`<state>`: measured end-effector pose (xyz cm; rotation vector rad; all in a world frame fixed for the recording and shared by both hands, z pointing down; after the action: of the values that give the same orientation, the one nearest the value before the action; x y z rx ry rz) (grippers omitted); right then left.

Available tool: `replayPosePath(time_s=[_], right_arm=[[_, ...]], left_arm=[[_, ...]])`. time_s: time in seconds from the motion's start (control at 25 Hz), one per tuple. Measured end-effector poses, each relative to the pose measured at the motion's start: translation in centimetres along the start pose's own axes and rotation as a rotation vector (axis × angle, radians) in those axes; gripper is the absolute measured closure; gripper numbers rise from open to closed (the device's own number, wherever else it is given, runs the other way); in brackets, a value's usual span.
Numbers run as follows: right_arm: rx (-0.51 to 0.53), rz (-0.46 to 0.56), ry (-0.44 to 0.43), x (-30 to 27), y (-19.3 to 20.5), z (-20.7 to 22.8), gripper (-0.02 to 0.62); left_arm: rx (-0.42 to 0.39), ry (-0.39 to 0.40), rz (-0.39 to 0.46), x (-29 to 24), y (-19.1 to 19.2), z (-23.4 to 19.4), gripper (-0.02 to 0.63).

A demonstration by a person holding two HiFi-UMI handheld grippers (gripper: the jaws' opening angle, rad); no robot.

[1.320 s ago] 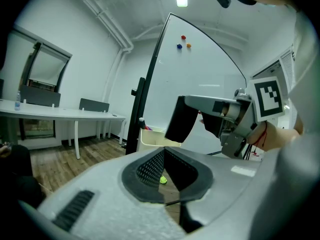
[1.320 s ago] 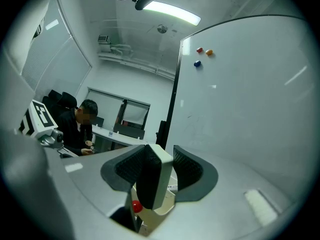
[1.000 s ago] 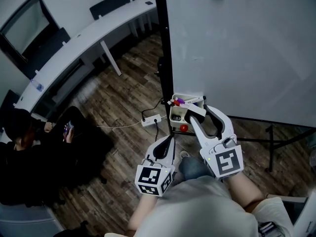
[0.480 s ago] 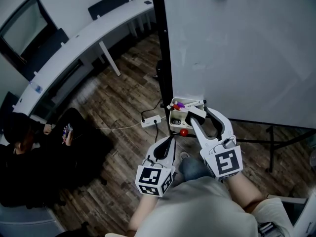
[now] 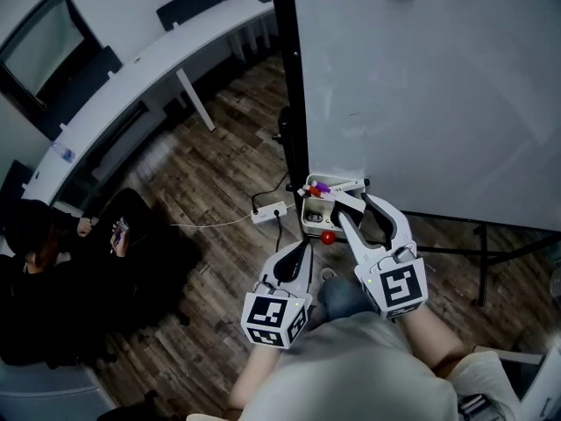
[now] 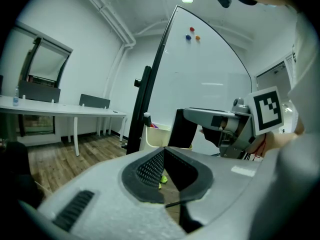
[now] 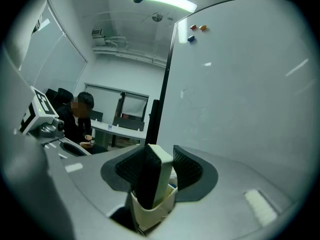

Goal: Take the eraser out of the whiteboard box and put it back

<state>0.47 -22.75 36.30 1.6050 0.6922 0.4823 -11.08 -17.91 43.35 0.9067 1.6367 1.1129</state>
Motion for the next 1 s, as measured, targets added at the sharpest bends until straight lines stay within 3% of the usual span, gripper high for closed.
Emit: replayPosePath(time_s=[1.0], right_arm=[[-0.057,-0.118,-0.029,-0.7,4.5,-0.7,0.408]], left_arm=[[0.002,-0.012,-0.023,0.8,0.7,0.3,0.606]])
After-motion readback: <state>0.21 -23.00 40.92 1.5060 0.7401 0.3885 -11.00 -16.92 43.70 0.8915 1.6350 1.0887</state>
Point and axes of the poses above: the fingertips, and each gripper's own axes: x backward along the fingers, z to its right, y out of its underside, the point moved 4 cm from there along x, backward along the fingers, and after that the axes turned 13 degrees about -y, right-handed, at the moved point
